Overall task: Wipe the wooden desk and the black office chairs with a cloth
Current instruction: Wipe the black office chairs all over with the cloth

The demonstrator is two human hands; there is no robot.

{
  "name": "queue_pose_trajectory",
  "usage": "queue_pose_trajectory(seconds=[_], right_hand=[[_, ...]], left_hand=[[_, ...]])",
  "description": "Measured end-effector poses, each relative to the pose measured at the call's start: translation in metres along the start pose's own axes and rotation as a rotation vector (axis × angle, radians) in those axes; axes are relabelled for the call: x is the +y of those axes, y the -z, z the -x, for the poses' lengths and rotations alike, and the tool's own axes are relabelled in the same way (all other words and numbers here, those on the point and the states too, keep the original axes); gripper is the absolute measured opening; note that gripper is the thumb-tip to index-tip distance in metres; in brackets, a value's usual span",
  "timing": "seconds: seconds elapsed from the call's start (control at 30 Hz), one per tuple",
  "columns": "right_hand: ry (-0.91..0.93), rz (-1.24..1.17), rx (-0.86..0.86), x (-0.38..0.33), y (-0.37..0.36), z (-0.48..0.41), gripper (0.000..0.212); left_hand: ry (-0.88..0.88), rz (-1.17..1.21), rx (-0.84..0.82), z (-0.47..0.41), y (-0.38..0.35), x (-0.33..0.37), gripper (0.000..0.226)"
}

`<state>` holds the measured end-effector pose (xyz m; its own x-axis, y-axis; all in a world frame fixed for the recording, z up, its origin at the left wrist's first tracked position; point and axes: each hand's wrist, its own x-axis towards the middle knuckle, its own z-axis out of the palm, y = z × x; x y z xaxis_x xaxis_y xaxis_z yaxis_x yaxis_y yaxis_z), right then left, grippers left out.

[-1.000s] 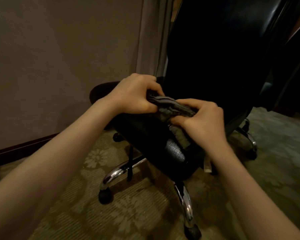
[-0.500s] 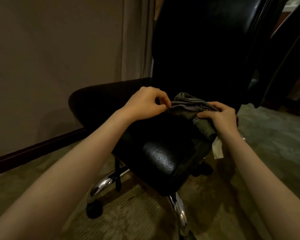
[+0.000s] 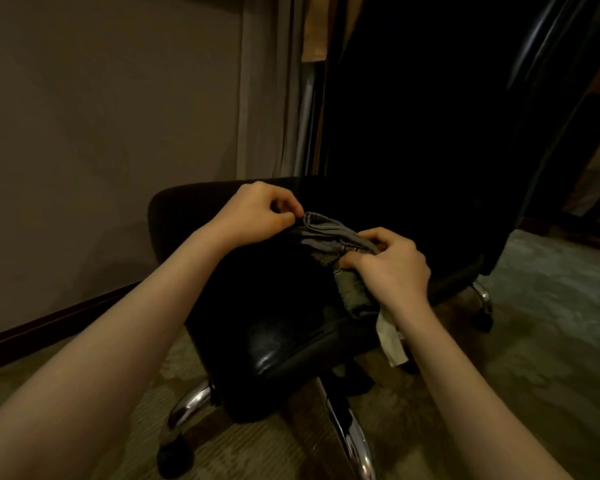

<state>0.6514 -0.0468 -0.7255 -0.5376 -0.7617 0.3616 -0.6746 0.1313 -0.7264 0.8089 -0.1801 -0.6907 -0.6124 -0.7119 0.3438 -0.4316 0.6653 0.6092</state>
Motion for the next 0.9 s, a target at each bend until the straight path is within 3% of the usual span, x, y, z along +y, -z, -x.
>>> queue_pose_trajectory(seconds=[0.07,0.2,0.37,0.53,0.9], right_hand=[[0.014,0.047,0.009,-0.01,-0.011,0.002,0.031],[0.017,0.018,-0.017,-0.032,-0.032,0.007,0.026],[0.047,-0.035,-0.102,-0.059,-0.055,0.009,0.032],[0.12,-0.118,-0.291,-0.076,-0.067,0.005,0.035],[0.235,-0.201,-0.533,-0.117,-0.103,0.012,0.033]], left_hand=[[-0.015,0.019,0.034,0.006,0.003,-0.006,0.03],[-0.098,-0.034,-0.008,0.022,0.012,-0.006,0.069],[0.029,-0.116,-0.201,0.034,0.026,-0.018,0.048],[0.13,-0.141,-0.135,0.056,0.057,-0.036,0.037],[0.248,-0.217,-0.074,0.104,0.106,-0.061,0.027]])
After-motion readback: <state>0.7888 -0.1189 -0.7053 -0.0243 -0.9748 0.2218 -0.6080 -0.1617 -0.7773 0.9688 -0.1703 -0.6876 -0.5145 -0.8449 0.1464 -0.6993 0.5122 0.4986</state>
